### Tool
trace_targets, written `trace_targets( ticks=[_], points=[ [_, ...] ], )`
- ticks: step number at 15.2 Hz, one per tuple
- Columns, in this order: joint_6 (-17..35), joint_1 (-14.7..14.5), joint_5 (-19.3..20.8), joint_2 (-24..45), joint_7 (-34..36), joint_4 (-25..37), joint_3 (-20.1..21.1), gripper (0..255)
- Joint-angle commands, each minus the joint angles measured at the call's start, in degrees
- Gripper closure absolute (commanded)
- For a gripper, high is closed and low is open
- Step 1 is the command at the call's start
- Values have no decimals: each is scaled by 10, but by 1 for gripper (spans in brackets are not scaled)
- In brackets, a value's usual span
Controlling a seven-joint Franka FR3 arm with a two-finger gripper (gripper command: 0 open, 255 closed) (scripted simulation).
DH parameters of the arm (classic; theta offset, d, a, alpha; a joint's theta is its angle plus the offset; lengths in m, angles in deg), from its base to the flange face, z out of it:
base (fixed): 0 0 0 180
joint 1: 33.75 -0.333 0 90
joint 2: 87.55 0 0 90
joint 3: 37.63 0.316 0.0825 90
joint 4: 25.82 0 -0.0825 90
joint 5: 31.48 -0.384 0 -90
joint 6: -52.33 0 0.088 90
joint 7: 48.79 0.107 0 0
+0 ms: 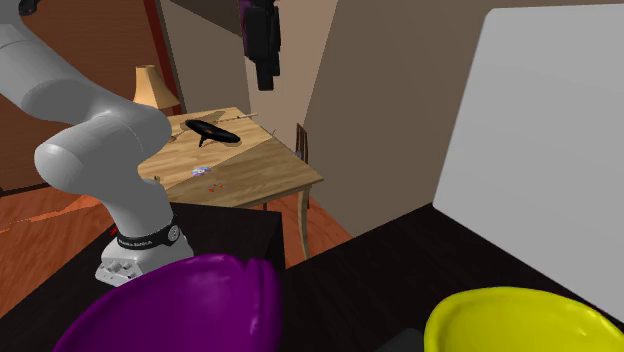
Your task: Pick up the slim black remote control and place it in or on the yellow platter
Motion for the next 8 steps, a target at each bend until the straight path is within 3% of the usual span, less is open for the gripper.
trace_targets(
  ticks=[1,8],
  points=[
    [0,0,0,0,0,0,0,0],
    [74,11,65,33,-133,-36,-78,0]
  ],
)
